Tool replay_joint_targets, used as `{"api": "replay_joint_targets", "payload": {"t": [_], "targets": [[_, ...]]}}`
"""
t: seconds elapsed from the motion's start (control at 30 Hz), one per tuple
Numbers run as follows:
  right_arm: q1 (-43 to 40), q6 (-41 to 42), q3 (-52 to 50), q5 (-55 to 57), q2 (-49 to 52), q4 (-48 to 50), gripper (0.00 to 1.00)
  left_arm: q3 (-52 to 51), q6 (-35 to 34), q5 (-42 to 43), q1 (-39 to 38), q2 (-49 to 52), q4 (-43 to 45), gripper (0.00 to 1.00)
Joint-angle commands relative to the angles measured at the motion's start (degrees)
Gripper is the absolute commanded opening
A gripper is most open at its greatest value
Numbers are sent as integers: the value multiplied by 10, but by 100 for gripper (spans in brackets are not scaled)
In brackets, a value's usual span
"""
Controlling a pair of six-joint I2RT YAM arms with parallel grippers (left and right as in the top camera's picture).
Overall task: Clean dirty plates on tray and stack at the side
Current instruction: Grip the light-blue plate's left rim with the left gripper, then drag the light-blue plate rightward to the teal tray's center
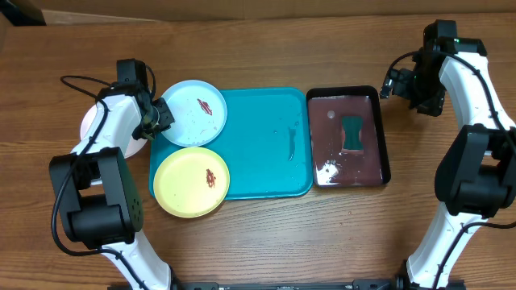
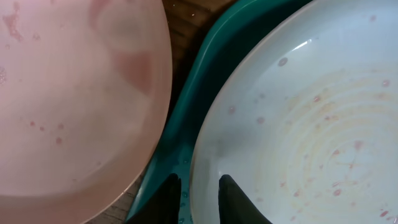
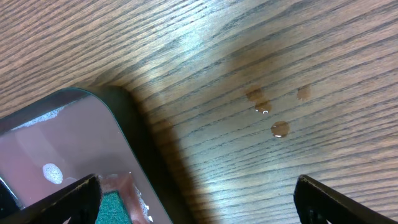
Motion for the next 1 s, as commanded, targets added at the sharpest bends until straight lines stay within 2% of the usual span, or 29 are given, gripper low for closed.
{"api": "replay_joint_targets", "payload": {"t": [0.0,0.23,0.97], "targets": [[0,2,8,0,-18,1,100,-7,0,-11,0,-3,2,19],[0,2,8,0,-18,1,100,-8,-2,-11,-1,-1,1,15],[0,2,8,0,-18,1,100,-22,-2,-12,-1,3,12,13]]}}
